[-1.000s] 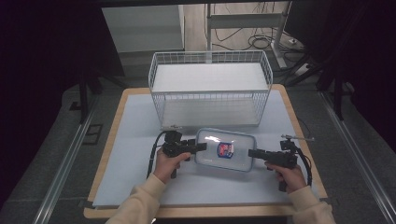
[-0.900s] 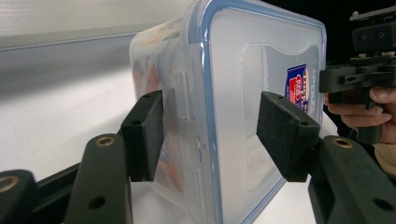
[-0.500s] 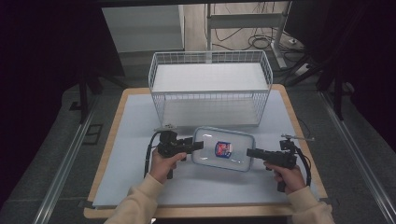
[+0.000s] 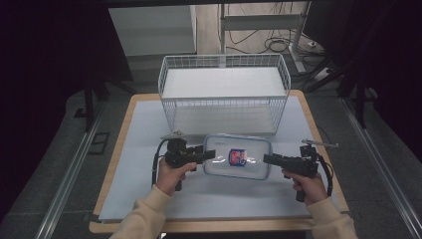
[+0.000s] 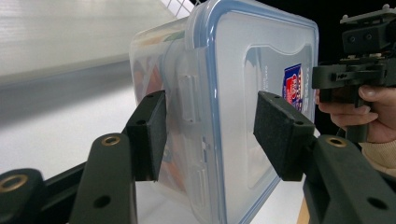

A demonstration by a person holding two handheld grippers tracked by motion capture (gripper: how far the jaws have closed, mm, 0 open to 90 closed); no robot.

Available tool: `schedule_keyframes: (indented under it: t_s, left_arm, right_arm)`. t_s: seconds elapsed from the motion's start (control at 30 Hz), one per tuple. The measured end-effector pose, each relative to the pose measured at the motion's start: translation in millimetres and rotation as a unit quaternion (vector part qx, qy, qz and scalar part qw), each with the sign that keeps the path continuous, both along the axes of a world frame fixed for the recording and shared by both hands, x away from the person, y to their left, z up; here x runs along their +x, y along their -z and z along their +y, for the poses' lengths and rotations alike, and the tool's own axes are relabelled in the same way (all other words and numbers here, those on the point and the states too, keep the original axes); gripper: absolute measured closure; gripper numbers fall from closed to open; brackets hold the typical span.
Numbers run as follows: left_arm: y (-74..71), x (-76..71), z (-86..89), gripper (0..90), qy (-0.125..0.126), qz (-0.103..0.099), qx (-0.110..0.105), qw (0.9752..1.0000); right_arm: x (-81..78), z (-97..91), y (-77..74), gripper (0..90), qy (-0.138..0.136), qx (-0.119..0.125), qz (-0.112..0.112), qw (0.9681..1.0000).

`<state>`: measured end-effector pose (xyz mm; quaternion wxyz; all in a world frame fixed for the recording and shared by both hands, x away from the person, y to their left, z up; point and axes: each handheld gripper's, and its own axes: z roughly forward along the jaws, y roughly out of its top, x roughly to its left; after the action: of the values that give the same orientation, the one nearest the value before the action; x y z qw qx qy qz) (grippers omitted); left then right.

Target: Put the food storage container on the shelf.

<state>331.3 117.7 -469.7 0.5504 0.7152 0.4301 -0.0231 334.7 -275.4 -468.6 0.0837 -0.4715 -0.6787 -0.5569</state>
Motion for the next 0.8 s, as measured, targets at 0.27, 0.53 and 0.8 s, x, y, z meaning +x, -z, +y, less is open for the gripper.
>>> schedule_keyframes:
  t_s: [0.27, 0.53, 0.8]
  left_arm:
    - [-11.5, 0.5, 4.0, 45.8, -0.006, -0.009, 0.0, 0.9999]
    - [-27.3, 3.3, 13.8, 46.1, -0.013, -0.017, -0.004, 0.9998]
    - [-53.2, 7.0, 22.7, 46.3, -0.022, -0.03, -0.014, 0.9992]
  right_arm:
    - [3.8, 3.7, -11.7, 53.7, -0.003, 0.0, -0.014, 0.9999]
    - [14.1, 12.8, -29.8, 53.7, -0.011, -0.001, -0.033, 0.9994]
    - [21.6, 22.5, -60.2, 53.7, -0.017, -0.008, -0.057, 0.9982]
